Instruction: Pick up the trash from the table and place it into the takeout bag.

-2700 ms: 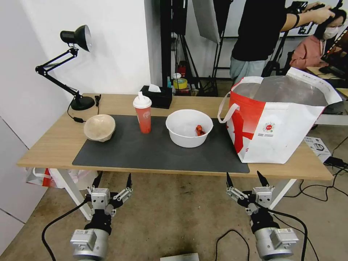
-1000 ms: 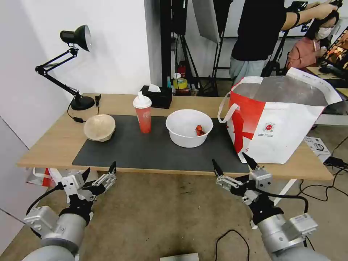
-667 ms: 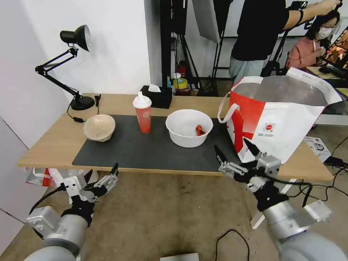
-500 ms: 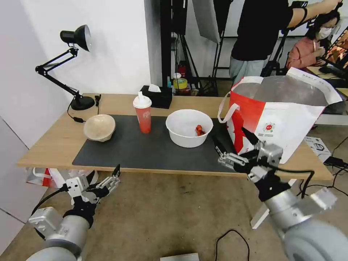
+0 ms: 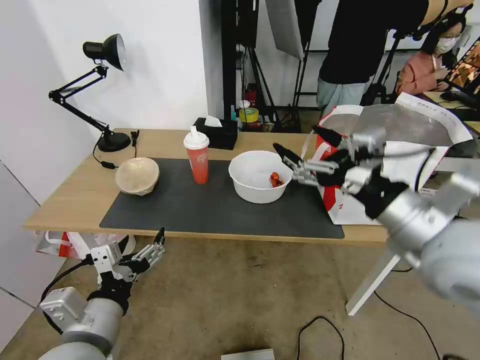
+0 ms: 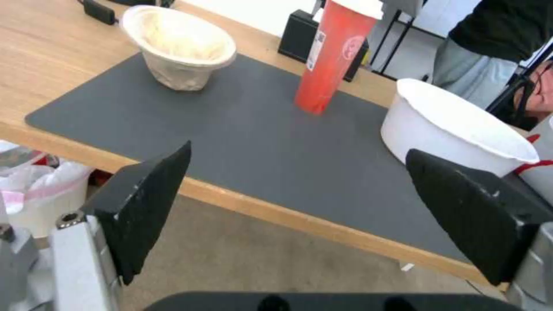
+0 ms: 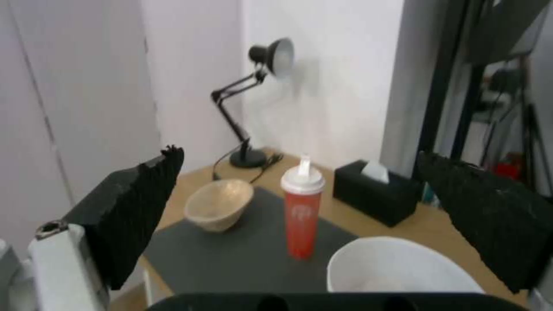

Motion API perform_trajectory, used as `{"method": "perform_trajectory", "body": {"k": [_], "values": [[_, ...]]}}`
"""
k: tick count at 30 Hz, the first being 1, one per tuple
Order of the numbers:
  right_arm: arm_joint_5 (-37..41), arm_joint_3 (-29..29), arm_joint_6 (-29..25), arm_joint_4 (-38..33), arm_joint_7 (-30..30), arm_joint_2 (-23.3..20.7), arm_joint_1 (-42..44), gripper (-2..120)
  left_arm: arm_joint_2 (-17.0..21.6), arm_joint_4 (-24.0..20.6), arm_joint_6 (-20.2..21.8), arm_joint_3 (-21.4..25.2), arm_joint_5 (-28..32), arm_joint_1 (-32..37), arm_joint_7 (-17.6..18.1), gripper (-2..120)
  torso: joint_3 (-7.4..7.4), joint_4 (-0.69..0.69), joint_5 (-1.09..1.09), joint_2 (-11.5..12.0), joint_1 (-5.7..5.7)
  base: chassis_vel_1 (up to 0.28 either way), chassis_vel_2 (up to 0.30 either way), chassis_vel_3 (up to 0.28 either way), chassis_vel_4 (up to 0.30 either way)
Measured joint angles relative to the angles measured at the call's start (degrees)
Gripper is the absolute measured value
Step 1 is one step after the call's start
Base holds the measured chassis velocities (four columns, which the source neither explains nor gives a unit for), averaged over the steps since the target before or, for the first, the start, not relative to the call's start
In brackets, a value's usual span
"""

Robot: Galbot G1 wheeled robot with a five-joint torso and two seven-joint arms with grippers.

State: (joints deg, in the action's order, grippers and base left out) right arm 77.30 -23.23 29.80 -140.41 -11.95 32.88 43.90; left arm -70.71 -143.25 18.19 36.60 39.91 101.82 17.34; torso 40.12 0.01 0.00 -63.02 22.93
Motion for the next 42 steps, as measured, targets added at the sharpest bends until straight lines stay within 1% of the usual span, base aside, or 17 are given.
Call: {"method": "perform_trajectory", "body": {"k": [3,7,10,12,13,14,18,19,23,24,25,29,30,33,35,37,42], "values": [[1.8,1.7,3.5,1.5,1.4,-2.2,-3.5,100,-0.4,0.0,0.0,0.0,-0.6,0.0,-0.2,100,0.0,-0.02,-0.01,0.0,0.0,0.0,0.0,0.0,0.0],[0.4,3.4,4.5,2.7,3.0,-2.7,-3.8,100,-1.8,0.0,-0.6,0.0,-2.8,0.1,-0.9,100,0.0,-0.02,0.01,0.0,0.0,0.0,0.0,0.0,0.0],[-0.4,5.2,5.7,3.6,4.1,-2.2,-5.1,100,-2.0,0.0,-0.7,0.0,-3.2,0.2,-1.1,100,-0.01,-0.03,0.01,0.0,-0.01,0.0,0.0,0.0,0.0],[-0.8,7.9,6.4,4.8,4.9,-1.6,-7.7,100,-2.0,0.0,-0.7,0.0,-3.2,0.2,-1.1,100,-0.01,-0.02,0.0,0.0,-0.01,0.0,0.0,0.0,0.0],[-1.3,10.4,7.1,6.2,5.4,-1.1,-10.0,100,-2.1,0.0,-0.8,0.0,-3.2,0.2,-1.1,100,-0.01,-0.02,0.0,0.0,-0.01,0.0,0.0,0.0,0.0],[-1.3,10.4,7.1,6.2,5.4,-1.1,-10.0,100,-2.1,0.0,-0.8,0.0,-3.2,0.2,-1.1,100,-0.01,-0.02,0.0,0.0,-0.01,0.0,0.0,0.0,0.0],[-2.2,17.0,9.6,11.0,7.5,0.5,-17.0,100,-2.4,0.0,-1.0,0.1,-3.5,0.2,-1.4,100,0.0,-0.02,0.0,0.0,-0.01,0.0,0.0,0.0,0.0],[-2.2,17.0,9.6,11.0,7.5,0.5,-17.0,100,-2.4,0.0,-1.0,0.1,-3.5,0.2,-1.4,100,0.0,-0.02,0.0,0.0,-0.01,0.0,0.0,0.0,0.0],[-4.4,24.9,11.9,16.6,9.4,3.7,-26.4,100,-2.5,0.0,-1.3,0.2,-3.6,0.2,-1.6,100,0.0,0.0,-0.01,0.0,-0.01,0.0,0.0,0.0,0.0],[-4.8,26.6,12.2,17.6,9.6,4.4,-28.1,100,-2.6,0.0,-1.3,0.2,-3.6,0.2,-1.6,100,0.0,0.0,-0.01,0.0,0.0,0.0,0.0,0.0,0.0],[-4.8,26.6,12.2,17.6,9.6,4.4,-28.1,100,-2.6,0.0,-1.3,0.2,-3.6,0.2,-1.6,100,0.0,0.0,-0.01,0.0,0.0,0.0,0.0,0.0,0.0],[-8.5,32.7,12.4,20.9,11.3,6.3,-32.8,100,-2.7,0.0,-1.3,0.2,-3.7,0.2,-1.6,100,-0.01,-0.01,-0.01,0.0,-0.01,0.0,0.0,0.0,0.0],[-8.5,32.7,12.4,20.9,11.3,6.3,-32.8,100,-2.7,0.0,-1.3,0.2,-3.7,0.2,-1.6,100,-0.01,-0.01,-0.01,0.0,-0.01,0.0,0.0,0.0,0.0],[-11.2,36.0,12.4,23.2,13.9,7.0,-35.3,100,-3.0,0.0,-1.5,0.3,-4.0,0.0,-1.6,100,0.0,-0.01,0.0,0.0,-0.01,0.0,0.0,0.0,0.0],[-11.4,36.1,12.4,23.3,14.0,7.1,-35.4,100,-3.0,0.0,-1.5,0.3,-4.0,0.0,-1.6,100,-0.01,-0.01,0.0,0.0,-0.01,0.0,0.0,0.0,0.0],[-12.2,38.2,12.4,24.8,15.0,7.4,-37.1,100,-3.1,0.0,-1.5,0.3,-4.0,-0.1,-1.7,100,-0.01,-0.01,0.0,0.0,-0.01,0.0,0.0,0.0,0.0],[-12.4,41.7,12.4,27.3,15.1,7.7,-40.3,100,-3.1,0.0,-1.5,0.3,-4.1,-0.1,-1.7,100,-0.01,-0.02,0.0,0.0,-0.01,0.0,0.0,0.0,0.0]]}}
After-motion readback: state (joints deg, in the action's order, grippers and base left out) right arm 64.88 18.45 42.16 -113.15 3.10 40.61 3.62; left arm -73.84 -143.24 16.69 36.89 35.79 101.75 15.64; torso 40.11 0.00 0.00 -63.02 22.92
